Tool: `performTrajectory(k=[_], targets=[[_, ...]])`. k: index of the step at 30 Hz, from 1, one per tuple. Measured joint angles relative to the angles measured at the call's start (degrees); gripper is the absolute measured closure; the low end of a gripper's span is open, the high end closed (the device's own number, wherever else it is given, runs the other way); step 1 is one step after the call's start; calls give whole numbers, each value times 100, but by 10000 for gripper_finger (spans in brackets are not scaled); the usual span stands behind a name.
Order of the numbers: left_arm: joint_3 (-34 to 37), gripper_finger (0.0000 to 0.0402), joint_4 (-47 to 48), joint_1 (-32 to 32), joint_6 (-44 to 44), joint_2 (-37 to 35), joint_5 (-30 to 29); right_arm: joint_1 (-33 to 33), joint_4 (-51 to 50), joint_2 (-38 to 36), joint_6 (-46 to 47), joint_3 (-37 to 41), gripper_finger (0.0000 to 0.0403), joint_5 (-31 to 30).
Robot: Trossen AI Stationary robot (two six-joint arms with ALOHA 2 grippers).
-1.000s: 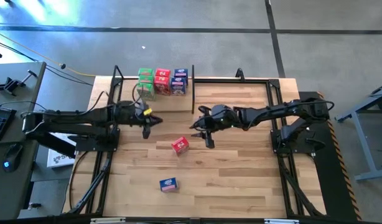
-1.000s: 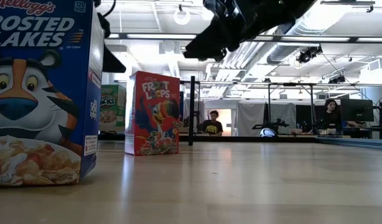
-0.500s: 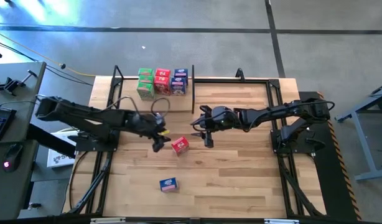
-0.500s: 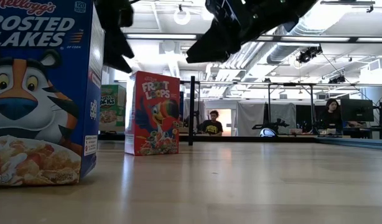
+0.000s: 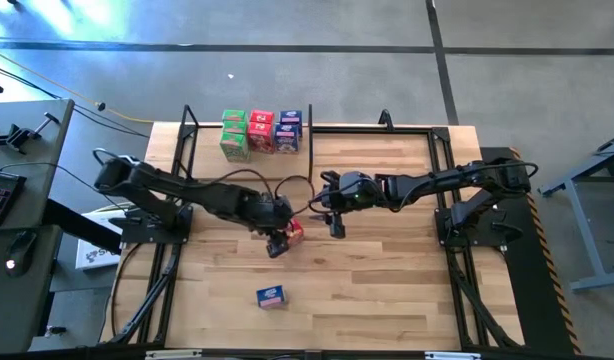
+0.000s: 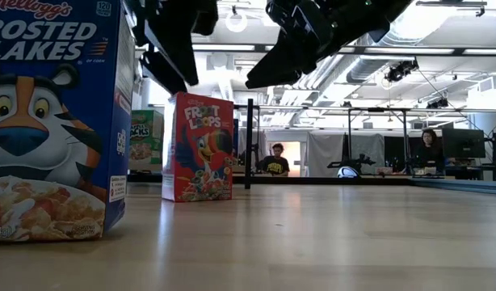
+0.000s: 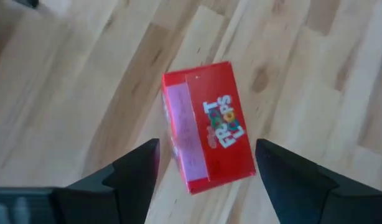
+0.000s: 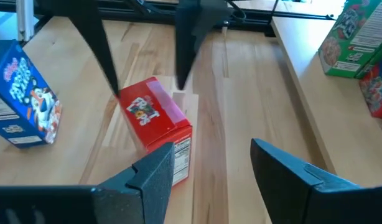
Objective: Stack cereal on shelf
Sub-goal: Put the red cereal box on the shelf aligned with the red cereal box
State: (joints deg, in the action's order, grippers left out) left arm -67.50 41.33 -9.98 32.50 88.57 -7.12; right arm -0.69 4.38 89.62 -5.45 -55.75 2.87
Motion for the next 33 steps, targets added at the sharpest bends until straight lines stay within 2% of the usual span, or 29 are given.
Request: performTrajectory(k=[3,14,19,23,31,33], targets=[[-169,144,418,-28,30,224,-214,0,-10,0,-16,0,201,43],[-228,144,512,-50,25,203,-288,0,-33,0,-16,0,201,60],[-456,144,592,-64,-233,128,-192,0,12,0,6,0,201,60],[-480,144,579,-72,-412,153,198,0,-31,0,48,0,201,68],[-496,144,562,-1,-349,145,291,11,-33,0,48,0,201,75],[-496,144,565,49,-305,145,519,11,-32,0,48,0,201,77]])
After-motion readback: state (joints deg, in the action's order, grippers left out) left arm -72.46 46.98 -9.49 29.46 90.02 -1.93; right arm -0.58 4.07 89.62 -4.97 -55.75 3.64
